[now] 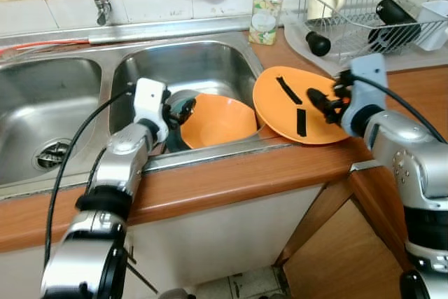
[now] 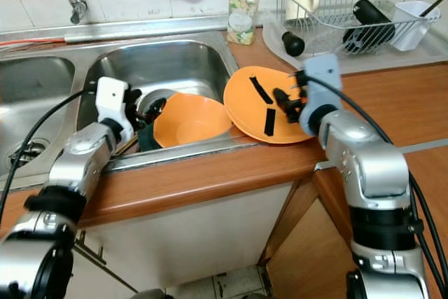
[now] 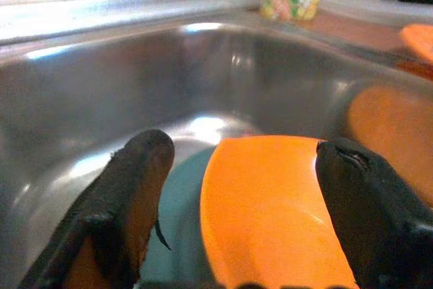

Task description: Kitchen organization

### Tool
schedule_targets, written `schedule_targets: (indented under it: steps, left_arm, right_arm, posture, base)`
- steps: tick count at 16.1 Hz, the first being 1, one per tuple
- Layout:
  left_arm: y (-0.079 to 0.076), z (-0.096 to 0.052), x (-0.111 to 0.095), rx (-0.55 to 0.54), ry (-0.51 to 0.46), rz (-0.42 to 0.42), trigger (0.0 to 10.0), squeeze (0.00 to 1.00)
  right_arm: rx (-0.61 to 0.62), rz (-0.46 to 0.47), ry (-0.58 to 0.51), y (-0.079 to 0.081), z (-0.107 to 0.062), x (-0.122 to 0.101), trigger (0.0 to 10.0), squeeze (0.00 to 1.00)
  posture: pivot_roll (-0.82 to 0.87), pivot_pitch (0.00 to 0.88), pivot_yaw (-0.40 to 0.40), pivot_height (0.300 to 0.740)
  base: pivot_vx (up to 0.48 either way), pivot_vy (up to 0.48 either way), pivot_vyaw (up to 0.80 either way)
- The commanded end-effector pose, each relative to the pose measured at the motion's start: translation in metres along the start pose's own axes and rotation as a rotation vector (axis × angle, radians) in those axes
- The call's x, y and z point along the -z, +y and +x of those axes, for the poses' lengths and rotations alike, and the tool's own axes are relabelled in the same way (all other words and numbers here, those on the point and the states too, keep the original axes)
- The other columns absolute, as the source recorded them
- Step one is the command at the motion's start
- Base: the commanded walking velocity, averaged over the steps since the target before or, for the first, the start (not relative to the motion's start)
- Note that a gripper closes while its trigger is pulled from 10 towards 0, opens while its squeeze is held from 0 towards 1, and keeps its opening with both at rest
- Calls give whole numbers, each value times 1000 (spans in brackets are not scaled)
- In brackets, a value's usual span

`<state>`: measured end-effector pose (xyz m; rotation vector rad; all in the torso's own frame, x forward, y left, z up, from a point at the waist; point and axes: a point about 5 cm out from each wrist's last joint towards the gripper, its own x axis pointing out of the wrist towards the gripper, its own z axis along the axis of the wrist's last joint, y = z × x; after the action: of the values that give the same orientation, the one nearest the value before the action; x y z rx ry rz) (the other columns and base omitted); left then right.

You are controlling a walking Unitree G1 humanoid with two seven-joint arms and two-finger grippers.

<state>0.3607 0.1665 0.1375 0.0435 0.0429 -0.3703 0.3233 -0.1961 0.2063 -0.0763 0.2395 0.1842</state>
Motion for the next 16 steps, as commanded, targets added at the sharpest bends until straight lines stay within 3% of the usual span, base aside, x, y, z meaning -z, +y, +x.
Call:
schedule_targets:
  steps: [1,4,6,7,8,9,10,12,16]
  left_arm:
    - [-8,-6,-13,53,-71,0,10000,1000]
    - [-20,-16,-19,130,-111,-10,10000,1000]
    - [-31,-26,-23,183,-125,-61,10000,988]
    - [-37,-29,-22,211,-117,-80,10000,631]
    - [-41,-32,-21,228,-106,-101,10000,404]
    - [-46,-33,-20,254,-93,-154,10000,0]
    - [-52,-33,-20,276,-79,-214,10000,0]
    - [-59,-22,-22,251,-52,-338,10000,0]
    - [-66,6,-20,210,31,-496,10000,0]
  right_arm:
    - [97,71,13,-18,2,-1,10000,1000]
    - [173,154,49,-37,5,6,10000,1000]
    - [238,196,77,-53,6,14,10000,1000]
    - [261,219,93,-59,7,19,10000,941]
    - [269,243,101,-63,7,21,10000,702]
    - [261,273,114,-65,8,25,10000,94]
    - [241,303,128,-64,9,28,10000,0]
    - [173,400,153,-57,11,33,10000,0]
    - [94,475,173,-41,12,37,10000,0]
  posture:
    - [-51,0,30,740]
    - [-48,0,26,740]
    - [-43,0,21,740]
    - [-41,0,20,740]
    - [-41,0,17,740]
    - [-41,0,15,740]
    - [-41,0,15,740]
    - [-45,0,16,740]
    - [-51,0,28,740]
  base:
    - [0,0,0]
    - [0,0,0]
    - [0,0,0]
    - [0,0,0]
    - [0,0,0]
    - [0,0,0]
    - [0,0,0]
    - [0,0,0]
    - [0,0,0]
